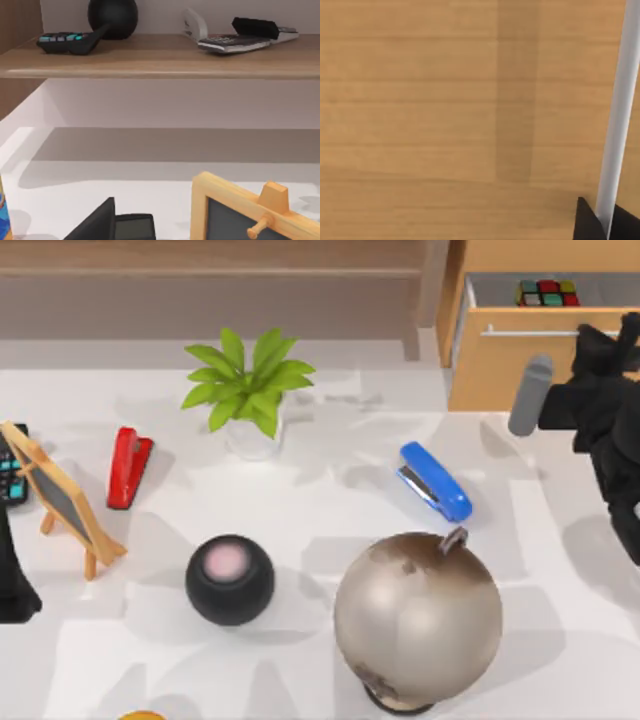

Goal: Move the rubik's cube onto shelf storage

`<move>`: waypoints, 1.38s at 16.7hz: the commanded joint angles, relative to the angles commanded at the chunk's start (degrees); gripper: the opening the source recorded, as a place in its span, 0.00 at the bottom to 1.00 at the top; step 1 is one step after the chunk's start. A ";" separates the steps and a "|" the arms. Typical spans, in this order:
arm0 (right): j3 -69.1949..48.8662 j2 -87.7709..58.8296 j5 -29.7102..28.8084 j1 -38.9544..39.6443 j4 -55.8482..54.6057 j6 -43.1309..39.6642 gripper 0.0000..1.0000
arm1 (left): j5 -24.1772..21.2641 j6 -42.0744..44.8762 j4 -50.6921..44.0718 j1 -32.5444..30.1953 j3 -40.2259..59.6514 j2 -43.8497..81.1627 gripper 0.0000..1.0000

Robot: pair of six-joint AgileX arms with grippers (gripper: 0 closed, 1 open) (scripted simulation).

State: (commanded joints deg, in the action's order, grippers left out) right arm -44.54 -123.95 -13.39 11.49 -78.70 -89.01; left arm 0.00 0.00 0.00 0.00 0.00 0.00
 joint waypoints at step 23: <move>28.81 9.44 -6.75 6.83 -19.14 0.12 0.00 | 0.00 0.00 0.00 0.00 0.00 0.00 1.00</move>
State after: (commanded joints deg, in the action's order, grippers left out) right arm -15.73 -114.51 -20.14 18.31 -97.84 -88.89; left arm 0.00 0.00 0.00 0.00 0.00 0.00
